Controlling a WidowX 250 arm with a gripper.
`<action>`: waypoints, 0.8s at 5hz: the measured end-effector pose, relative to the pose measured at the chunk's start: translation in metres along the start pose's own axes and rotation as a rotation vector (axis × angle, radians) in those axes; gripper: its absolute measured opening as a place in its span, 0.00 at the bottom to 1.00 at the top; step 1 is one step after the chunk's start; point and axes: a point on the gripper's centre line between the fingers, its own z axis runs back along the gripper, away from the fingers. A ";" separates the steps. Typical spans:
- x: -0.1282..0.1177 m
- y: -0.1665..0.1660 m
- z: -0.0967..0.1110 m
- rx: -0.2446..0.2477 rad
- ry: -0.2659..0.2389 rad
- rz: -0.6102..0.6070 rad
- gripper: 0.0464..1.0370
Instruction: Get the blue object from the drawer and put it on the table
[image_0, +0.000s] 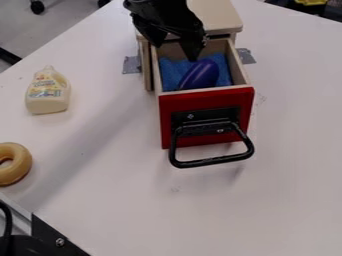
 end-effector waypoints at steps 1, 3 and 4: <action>0.002 0.001 -0.010 -0.002 0.011 0.004 0.96; 0.002 -0.012 -0.016 -0.045 0.021 -0.041 0.96; -0.006 -0.022 -0.022 -0.077 0.033 -0.089 0.96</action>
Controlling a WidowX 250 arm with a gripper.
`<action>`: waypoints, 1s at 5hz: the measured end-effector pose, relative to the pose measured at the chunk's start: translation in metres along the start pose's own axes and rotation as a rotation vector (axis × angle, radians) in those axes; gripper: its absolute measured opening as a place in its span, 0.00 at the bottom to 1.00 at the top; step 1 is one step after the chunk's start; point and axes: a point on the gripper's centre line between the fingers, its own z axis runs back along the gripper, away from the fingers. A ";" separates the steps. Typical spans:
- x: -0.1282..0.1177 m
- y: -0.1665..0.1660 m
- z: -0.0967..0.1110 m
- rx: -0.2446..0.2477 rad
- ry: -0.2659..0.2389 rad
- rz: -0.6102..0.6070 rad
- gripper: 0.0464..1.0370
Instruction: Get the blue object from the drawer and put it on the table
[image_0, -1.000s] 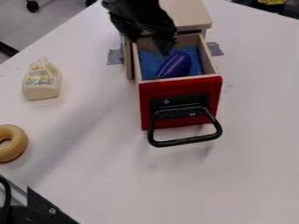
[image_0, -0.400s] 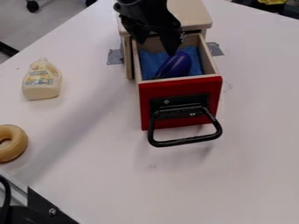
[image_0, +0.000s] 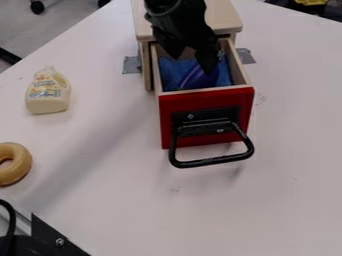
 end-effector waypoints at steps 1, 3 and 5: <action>-0.003 -0.002 -0.005 -0.007 0.011 -0.044 0.96; -0.007 0.000 -0.017 -0.003 0.033 -0.055 0.96; -0.004 0.004 -0.025 0.005 0.037 -0.063 0.96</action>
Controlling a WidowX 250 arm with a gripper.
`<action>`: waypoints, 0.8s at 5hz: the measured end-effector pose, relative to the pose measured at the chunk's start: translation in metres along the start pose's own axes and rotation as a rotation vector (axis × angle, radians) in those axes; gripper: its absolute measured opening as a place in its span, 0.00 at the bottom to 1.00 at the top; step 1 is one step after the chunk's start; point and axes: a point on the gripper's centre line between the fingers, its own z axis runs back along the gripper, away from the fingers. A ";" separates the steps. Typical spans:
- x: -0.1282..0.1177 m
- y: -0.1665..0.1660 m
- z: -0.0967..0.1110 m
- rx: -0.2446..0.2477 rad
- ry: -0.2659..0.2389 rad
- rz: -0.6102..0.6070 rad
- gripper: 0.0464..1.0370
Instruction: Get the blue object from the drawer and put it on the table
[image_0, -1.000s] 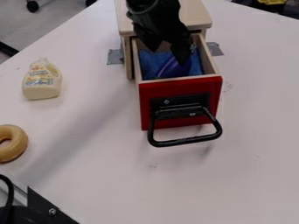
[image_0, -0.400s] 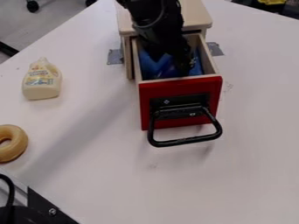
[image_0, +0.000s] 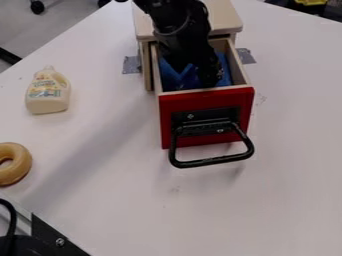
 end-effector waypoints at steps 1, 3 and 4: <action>0.001 0.002 -0.005 0.002 0.008 -0.010 0.96; -0.003 0.007 -0.018 0.020 0.011 -0.030 0.91; 0.001 0.010 -0.019 0.040 -0.013 -0.028 0.69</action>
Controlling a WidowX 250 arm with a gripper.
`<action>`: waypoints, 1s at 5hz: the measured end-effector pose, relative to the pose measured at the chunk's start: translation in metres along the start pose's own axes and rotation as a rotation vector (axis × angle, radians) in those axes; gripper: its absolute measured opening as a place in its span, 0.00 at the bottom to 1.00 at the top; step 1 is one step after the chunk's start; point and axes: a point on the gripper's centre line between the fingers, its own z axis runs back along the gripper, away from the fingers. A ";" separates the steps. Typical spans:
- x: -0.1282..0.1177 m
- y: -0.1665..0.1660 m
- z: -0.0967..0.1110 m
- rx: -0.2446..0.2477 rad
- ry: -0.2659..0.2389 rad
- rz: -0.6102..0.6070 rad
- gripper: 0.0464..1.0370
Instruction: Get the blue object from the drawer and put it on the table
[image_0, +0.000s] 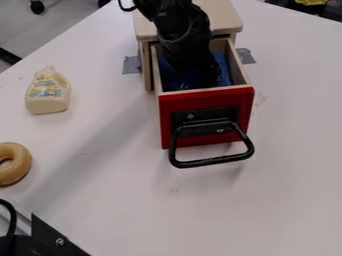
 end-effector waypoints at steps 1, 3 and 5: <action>0.004 0.002 0.000 0.014 -0.022 0.001 0.68; 0.011 -0.002 0.015 -0.003 -0.040 0.032 0.68; 0.020 -0.011 0.039 -0.033 -0.051 0.069 0.68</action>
